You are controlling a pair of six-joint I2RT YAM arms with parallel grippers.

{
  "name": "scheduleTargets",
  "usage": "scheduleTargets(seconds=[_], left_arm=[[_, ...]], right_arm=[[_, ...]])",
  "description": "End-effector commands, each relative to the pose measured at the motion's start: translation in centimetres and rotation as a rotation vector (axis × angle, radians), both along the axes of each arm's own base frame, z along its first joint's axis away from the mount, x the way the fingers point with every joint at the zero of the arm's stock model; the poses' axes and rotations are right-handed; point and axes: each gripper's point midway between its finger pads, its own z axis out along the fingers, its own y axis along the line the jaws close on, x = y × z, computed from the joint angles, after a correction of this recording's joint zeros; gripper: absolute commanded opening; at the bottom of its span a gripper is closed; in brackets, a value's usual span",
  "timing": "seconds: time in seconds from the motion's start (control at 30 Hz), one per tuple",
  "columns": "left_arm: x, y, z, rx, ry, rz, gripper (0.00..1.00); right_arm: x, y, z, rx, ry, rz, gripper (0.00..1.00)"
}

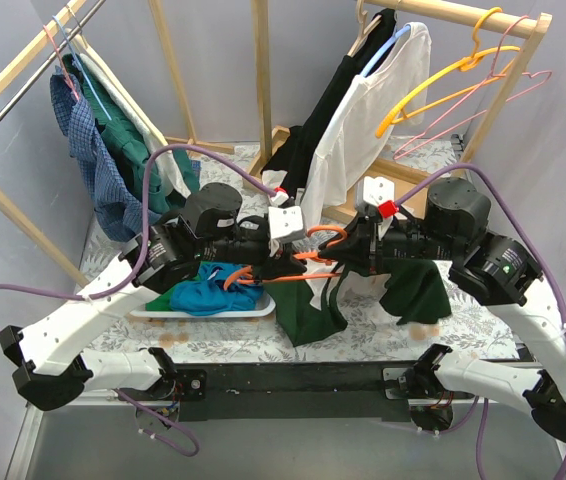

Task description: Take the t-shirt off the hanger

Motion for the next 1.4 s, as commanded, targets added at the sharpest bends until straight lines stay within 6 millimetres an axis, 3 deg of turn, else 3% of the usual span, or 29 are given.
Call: scheduleTargets(seconds=[0.0, 0.07, 0.1, 0.17, 0.2, 0.27, 0.6, 0.87, 0.97, 1.1, 1.37], left_arm=[[2.5, 1.3, -0.5, 0.021, -0.049, 0.147, 0.0], [2.9, 1.7, -1.4, 0.045, -0.056, 0.175, 0.0], [2.9, 2.0, -1.4, 0.047, -0.058, 0.184, 0.0], [2.6, 2.4, -1.5, 0.05, -0.056, 0.187, 0.0], [2.6, 2.6, -1.4, 0.047, -0.056, 0.19, 0.0], [2.1, 3.1, -1.0, 0.041, -0.054, 0.189, 0.0], [-0.4, 4.9, -0.1, 0.054, -0.008, 0.145, 0.0], [-1.8, 6.8, 1.3, 0.032, 0.004, 0.163, 0.0], [-2.1, 7.8, 2.0, 0.019, -0.005, 0.184, 0.0], [-1.5, 9.5, 1.4, 0.068, -0.013, 0.265, 0.0], [-1.5, 10.4, 0.6, 0.073, -0.008, 0.307, 0.0]], right_arm=[[0.3, -0.5, 1.4, 0.047, -0.061, -0.038, 0.21], [1.4, -0.9, 0.8, 0.037, -0.073, -0.107, 0.45], [1.7, -1.2, 0.2, 0.032, -0.076, -0.136, 0.51], [2.7, -2.2, -0.2, 0.029, -0.099, -0.217, 0.6], [3.2, -2.4, -1.4, 0.011, -0.094, -0.246, 0.62], [3.8, -3.6, -1.8, 0.012, -0.12, -0.313, 0.67], [6.5, -6.4, -8.3, -0.097, -0.108, -0.529, 0.7], [9.0, -11.0, -12.2, -0.206, -0.102, -0.81, 0.69], [8.8, -11.5, -12.8, -0.196, -0.081, -0.833, 0.66], [8.0, -12.3, -12.4, -0.161, -0.058, -0.853, 0.65], [3.3, -11.8, -8.2, 0.022, -0.089, -0.642, 0.71]])
